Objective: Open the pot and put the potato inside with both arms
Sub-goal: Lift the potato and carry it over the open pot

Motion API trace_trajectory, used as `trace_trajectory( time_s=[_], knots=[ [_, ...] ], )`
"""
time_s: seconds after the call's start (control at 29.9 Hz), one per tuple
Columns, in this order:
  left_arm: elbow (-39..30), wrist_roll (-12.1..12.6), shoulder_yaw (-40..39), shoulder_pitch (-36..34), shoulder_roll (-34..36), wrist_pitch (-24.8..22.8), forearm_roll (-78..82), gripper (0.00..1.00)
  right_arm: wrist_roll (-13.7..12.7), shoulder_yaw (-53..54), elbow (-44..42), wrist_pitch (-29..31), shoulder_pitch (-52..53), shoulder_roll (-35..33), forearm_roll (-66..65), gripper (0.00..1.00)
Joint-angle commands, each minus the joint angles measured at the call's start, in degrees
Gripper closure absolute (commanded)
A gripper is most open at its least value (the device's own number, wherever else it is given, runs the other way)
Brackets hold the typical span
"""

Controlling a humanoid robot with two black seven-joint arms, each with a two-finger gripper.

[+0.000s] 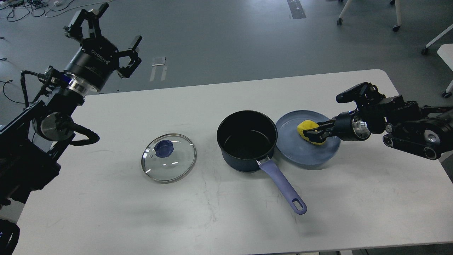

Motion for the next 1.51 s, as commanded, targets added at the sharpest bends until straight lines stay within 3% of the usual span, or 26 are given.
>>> trace_trajectory(
  time_s=[0.0,0.13,0.5,0.8,0.94,1.27,1.47],
  knots=[
    [0.0,0.0,0.1,0.1,0.0,0.0,-0.1,0.02,0.0,-0.3,-0.7,0.0,-0.2,0.2,0.0,0.67],
    [0.0,0.0,0.3,0.1,0.0,0.0,0.0,0.02,0.8,-0.2,-0.8,0.0,-0.8,0.2,0.1,0.73],
    [0.0,0.1,0.4,-0.3,-0.1,0.0,0.0,0.02,2.4,0.7,0.5,-0.1,8.4,-0.7,0.9,0.72],
    [0.0,0.0,0.4,-0.3,-0.1,0.0,0.0,0.02,2.5,0.7,7.3,-0.4,17.1,-3.5,1.0,0.73],
    [0.0,0.0,0.3,-0.4,-0.2,0.0,0.0,0.02,4.3,0.7,9.7,-0.2,20.7,-3.8,1.3,0.73],
    [0.1,0.0,0.4,-0.6,0.1,0.0,0.0,0.02,7.3,0.1,13.0,-0.4,18.3,0.8,1.3,0.73],
    [0.0,-0.5,-0.1,-0.3,0.9,0.0,-0.1,0.02,7.5,-0.3,11.8,-0.4,14.8,3.7,1.4,0.73]
  ],
)
